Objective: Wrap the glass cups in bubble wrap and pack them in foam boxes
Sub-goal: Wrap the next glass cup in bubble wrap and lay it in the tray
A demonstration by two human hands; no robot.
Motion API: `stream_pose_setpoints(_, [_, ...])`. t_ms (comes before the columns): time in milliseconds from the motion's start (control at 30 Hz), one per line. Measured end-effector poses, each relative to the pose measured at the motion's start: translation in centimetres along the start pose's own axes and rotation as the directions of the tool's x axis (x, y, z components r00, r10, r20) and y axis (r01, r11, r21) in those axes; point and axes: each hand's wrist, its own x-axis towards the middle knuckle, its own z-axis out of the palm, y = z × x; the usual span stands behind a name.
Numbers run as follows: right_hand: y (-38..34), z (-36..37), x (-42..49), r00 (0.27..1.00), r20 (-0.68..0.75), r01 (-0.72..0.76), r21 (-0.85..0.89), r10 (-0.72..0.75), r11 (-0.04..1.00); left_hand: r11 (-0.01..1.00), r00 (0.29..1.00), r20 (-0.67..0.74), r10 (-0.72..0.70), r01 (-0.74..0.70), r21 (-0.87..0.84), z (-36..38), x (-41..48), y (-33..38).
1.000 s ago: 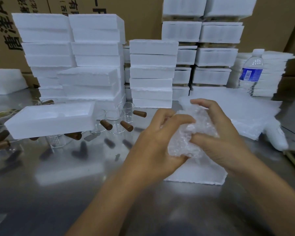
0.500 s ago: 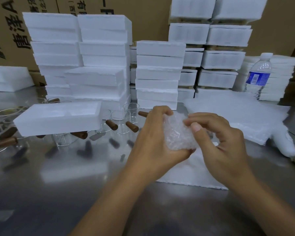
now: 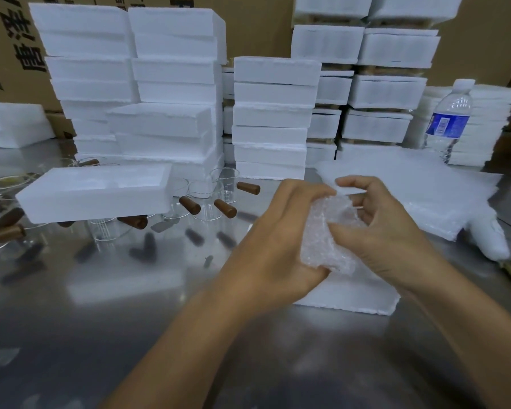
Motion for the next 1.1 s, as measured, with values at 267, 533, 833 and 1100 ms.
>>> stream_pose_setpoints(267, [-0.2, 0.0, 0.2, 0.990, -0.138, -0.006, 0.152, 0.027, 0.988, 0.919, 0.944, -0.116, -0.307, 0.263, -0.293, -0.6, 0.6, -0.4])
stream_pose_setpoints(533, [0.2, 0.2, 0.5, 0.984, -0.085, -0.150, 0.103, 0.159, 0.983, 0.668, 0.816, 0.088, -0.571, 0.524, -0.527, -1.3, 0.4, -2.4])
stream_pose_setpoints(833, [1.0, -0.3, 0.9, 0.971, -0.032, -0.234, 0.070, 0.237, 0.970, 0.705, 0.761, 0.287, -0.581, 0.647, -0.289, -1.8, 0.3, -1.8])
stream_pose_setpoints(1100, [2.3, 0.1, 1.0, 0.997, 0.023, -0.070, -0.238, 0.078, 0.969, 0.739, 0.765, 0.187, -0.616, 0.644, -0.200, -1.6, 0.3, -2.4])
